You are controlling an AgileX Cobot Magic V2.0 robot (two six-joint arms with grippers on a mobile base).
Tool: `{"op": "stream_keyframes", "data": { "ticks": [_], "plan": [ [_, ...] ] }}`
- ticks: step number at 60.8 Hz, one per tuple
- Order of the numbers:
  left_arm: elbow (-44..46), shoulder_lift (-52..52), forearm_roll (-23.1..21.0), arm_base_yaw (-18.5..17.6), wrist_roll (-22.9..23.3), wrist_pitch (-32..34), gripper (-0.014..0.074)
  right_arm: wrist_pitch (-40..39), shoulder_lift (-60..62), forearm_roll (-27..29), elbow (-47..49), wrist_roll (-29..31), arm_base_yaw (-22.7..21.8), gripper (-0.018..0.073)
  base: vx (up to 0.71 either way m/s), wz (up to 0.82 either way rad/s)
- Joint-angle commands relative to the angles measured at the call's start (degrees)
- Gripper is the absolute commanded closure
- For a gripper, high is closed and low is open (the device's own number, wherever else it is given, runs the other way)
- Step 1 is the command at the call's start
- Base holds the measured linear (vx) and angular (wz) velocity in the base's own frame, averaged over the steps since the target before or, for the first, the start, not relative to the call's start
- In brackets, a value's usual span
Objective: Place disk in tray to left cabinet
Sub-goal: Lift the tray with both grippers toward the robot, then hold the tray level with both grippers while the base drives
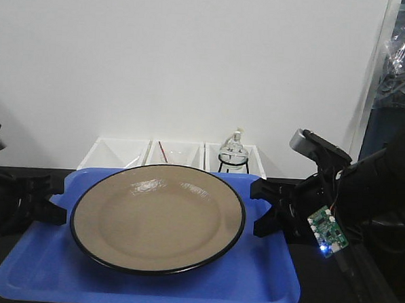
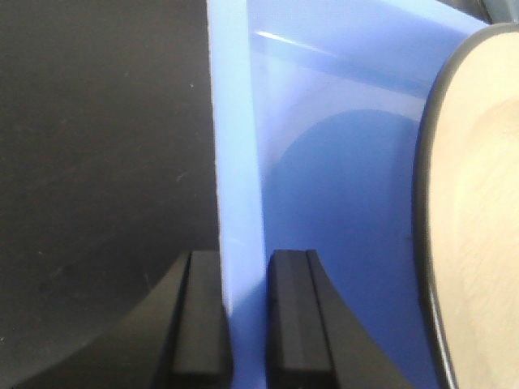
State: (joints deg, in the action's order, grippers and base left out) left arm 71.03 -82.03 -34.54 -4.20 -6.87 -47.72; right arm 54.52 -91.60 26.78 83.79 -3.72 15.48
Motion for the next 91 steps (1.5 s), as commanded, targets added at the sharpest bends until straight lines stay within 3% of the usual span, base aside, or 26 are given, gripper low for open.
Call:
{"op": "stream_keyframes", "data": {
  "ticks": [1, 58, 91],
  "plan": [
    [2.22, 2.52, -7.49, -1.32, 0.43, 1.4, 0.0597, -2.68, 2.67, 6.43, 2.37, 1.23, 1.13, 0.0564, -0.02, 0.01],
    [2.22, 2.52, -7.49, -1.32, 0.43, 1.4, 0.0597, -2.71, 2.67, 6.6, 2.37, 1.23, 1.13, 0.0564, -0.11, 0.05],
    [2.22, 2.52, -7.49, -1.32, 0.43, 1.41, 0.0596, -2.47, 2.67, 6.59, 2.37, 1.23, 1.13, 0.0564, -0.14, 0.31]
  ]
}}
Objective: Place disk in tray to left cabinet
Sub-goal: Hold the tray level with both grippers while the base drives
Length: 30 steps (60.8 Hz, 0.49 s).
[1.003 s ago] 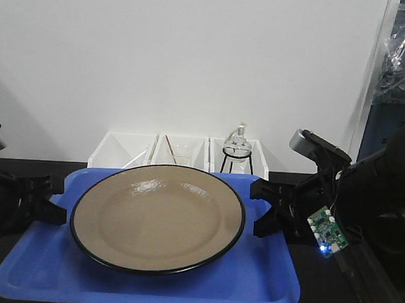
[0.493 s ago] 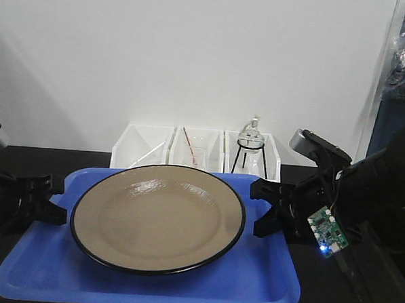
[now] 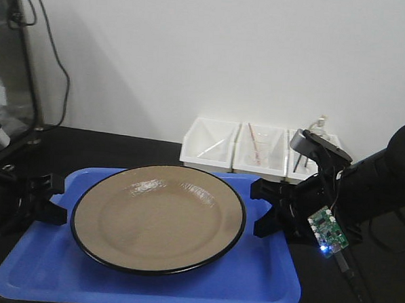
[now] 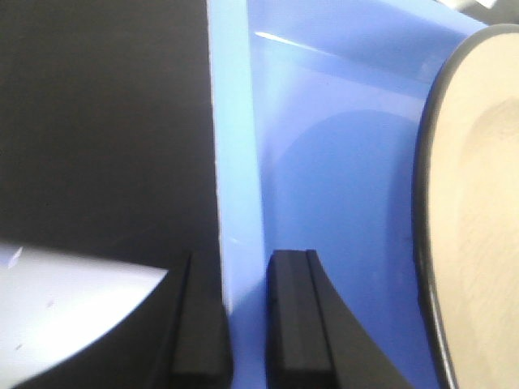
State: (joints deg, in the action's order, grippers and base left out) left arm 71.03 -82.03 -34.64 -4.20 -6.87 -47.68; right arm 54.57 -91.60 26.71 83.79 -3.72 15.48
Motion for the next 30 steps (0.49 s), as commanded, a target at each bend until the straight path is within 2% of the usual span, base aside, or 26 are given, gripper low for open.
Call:
{"op": "stream_keyframes", "data": {
  "ticks": [1, 30],
  "plan": [
    [2.22, 2.52, -7.39, -1.32, 0.43, 1.37, 0.0596, -2.52, 2.67, 6.66, 2.37, 1.23, 1.13, 0.0564, -0.14, 0.53],
    [2.22, 2.52, -7.39, -1.32, 0.43, 1.37, 0.0596, -2.52, 2.67, 6.66, 2.37, 1.23, 1.13, 0.0564, -0.12, 0.68]
  ]
}}
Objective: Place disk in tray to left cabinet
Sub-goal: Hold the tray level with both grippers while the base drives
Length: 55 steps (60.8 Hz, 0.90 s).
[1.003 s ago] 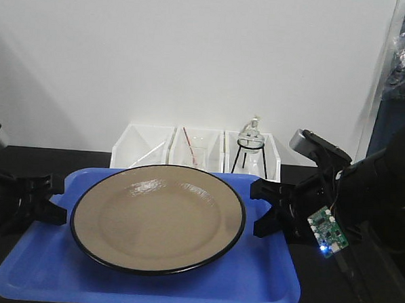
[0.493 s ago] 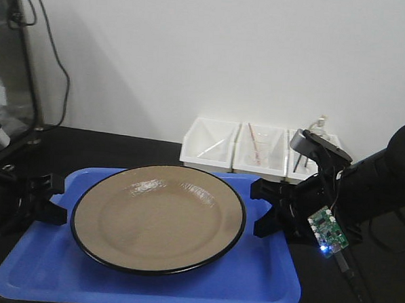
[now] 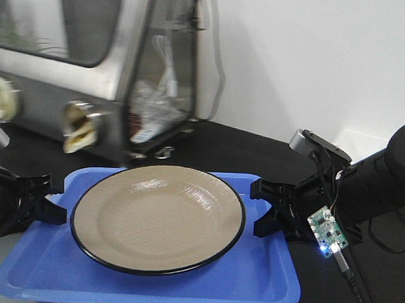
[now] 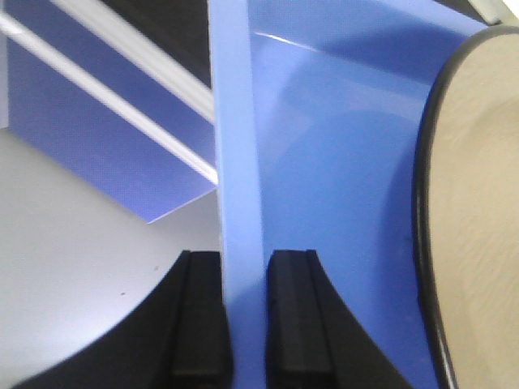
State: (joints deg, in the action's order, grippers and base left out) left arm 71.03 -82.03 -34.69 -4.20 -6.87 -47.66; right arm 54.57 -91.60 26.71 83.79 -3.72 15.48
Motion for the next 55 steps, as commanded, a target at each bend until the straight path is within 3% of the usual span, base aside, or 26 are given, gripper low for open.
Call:
{"op": "stream_keyframes", "data": {
  "ticks": [1, 55],
  "plan": [
    [2.22, 2.52, -7.33, -1.32, 0.43, 1.35, 0.0596, -2.52, 2.67, 6.66, 2.37, 1.23, 1.13, 0.0564, -0.1, 0.74],
    [2.22, 2.52, -7.38, -1.32, 0.43, 1.3, 0.0596, -2.52, 2.67, 6.66, 2.37, 1.23, 1.13, 0.0564, 0.07, 0.66]
  ]
}}
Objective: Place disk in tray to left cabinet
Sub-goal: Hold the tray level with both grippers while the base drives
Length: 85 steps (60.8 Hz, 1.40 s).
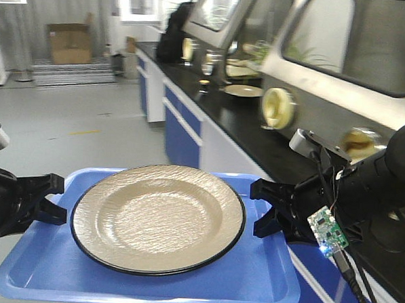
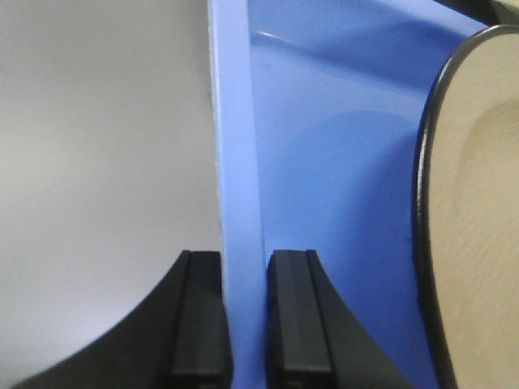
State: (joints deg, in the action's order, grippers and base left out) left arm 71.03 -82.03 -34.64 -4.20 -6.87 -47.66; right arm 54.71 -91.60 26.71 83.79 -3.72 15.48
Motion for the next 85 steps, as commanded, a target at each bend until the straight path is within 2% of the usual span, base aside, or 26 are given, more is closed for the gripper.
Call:
{"op": "stream_keyframes", "data": {
  "ticks": [1, 38, 85],
  "plan": [
    [2.22, 2.52, -7.43, -1.32, 0.43, 1.3, 0.0596, -2.67, 2.67, 6.66, 2.37, 1.23, 1.13, 0.0564, 0.21, 0.61],
    [2.22, 2.52, -7.43, -1.32, 0.43, 1.23, 0.0596, -2.67, 2.67, 6.66, 2.37, 1.23, 1.13, 0.0564, 0.29, 0.46],
    [2.22, 2.52, -7.43, -1.32, 0.43, 1.18, 0.0596, -2.67, 2.67, 6.66, 2.37, 1.23, 1.13, 0.0564, 0.47, 0.1]
  ]
}}
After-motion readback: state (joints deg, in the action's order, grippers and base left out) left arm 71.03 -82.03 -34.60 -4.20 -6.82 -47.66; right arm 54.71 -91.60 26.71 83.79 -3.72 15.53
